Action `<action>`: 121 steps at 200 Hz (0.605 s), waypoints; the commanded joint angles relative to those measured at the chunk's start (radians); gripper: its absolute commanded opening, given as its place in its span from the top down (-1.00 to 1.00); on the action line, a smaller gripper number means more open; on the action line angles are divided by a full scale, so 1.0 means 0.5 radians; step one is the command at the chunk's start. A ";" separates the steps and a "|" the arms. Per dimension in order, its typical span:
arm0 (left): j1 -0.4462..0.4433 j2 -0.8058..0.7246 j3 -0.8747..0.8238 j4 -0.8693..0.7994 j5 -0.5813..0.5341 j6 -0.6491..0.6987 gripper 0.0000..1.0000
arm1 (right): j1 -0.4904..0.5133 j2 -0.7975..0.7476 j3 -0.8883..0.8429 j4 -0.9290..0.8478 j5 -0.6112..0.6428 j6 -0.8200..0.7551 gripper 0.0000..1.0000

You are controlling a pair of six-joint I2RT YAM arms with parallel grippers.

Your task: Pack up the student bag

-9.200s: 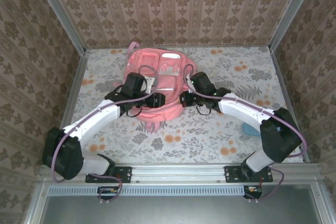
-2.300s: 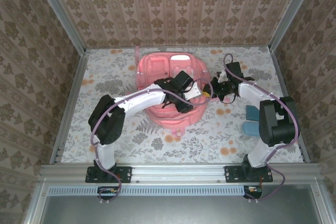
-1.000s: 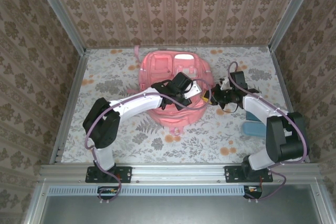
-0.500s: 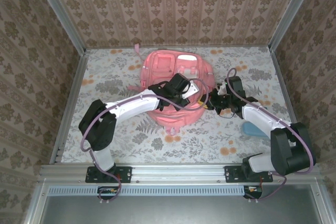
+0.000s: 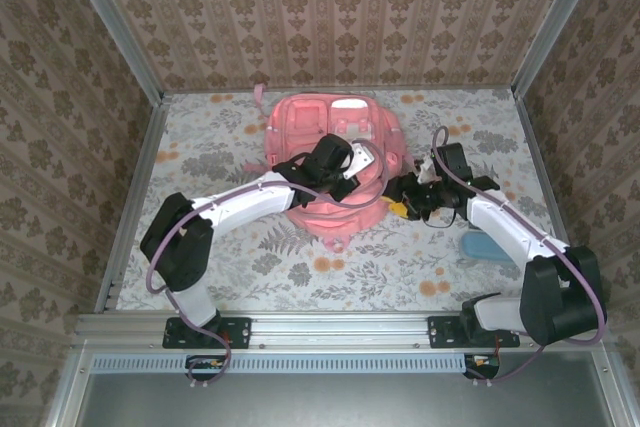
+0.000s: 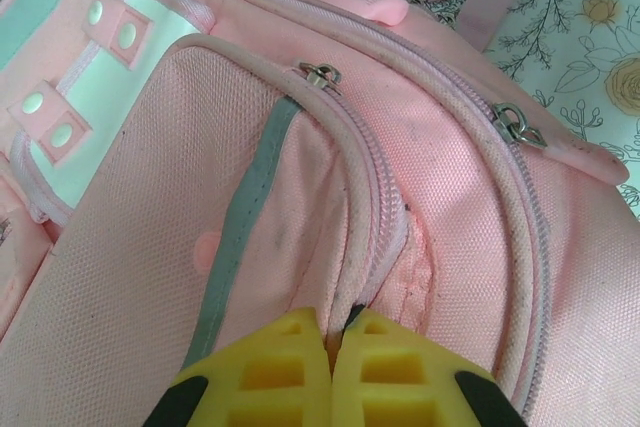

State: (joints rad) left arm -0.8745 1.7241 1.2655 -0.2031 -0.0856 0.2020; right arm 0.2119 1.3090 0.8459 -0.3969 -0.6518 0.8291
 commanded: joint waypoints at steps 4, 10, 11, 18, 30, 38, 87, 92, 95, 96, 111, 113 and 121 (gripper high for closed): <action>0.030 -0.122 -0.009 0.100 0.018 -0.050 1.00 | 0.004 0.023 0.188 -0.184 0.258 -0.530 0.07; 0.028 -0.124 -0.006 0.097 0.024 -0.051 1.00 | 0.010 0.025 0.212 -0.176 0.312 -0.612 0.09; 0.028 -0.123 -0.006 0.096 0.024 -0.049 1.00 | 0.012 0.027 0.216 -0.176 0.326 -0.632 0.09; 0.028 -0.128 -0.006 0.096 0.029 -0.048 1.00 | 0.022 0.037 0.248 -0.178 0.410 -0.733 0.13; 0.028 -0.134 -0.005 0.090 0.036 -0.048 1.00 | 0.048 0.069 0.308 -0.193 0.488 -0.901 0.19; 0.028 -0.141 -0.006 0.089 0.039 -0.042 1.00 | 0.076 0.097 0.344 -0.205 0.549 -0.996 0.20; 0.034 -0.187 -0.021 0.071 0.048 -0.032 1.00 | 0.268 0.301 0.480 -0.223 0.782 -1.394 0.26; 0.037 -0.192 -0.019 0.068 0.049 -0.032 1.00 | 0.276 0.306 0.485 -0.209 0.779 -1.417 0.26; 0.034 -0.196 -0.020 0.069 0.049 -0.033 1.00 | 0.281 0.310 0.484 -0.199 0.783 -1.434 0.26; 0.036 -0.196 -0.019 0.069 0.049 -0.033 1.00 | 0.283 0.311 0.485 -0.197 0.784 -1.437 0.26; 0.037 -0.205 -0.022 0.063 0.046 -0.028 1.00 | 0.288 0.336 0.480 -0.155 0.856 -1.481 0.27; 0.037 -0.208 -0.024 0.063 0.045 -0.027 1.00 | 0.289 0.340 0.483 -0.154 0.866 -1.487 0.27; 0.040 -0.214 -0.025 0.063 0.046 -0.025 1.00 | 0.289 0.366 0.494 -0.163 0.878 -1.514 0.29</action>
State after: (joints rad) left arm -0.8627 1.6867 1.2541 -0.2005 -0.0711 0.2024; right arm 0.3553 1.4658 1.0534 -0.4725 -0.2935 0.1749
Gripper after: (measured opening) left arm 0.038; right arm 0.366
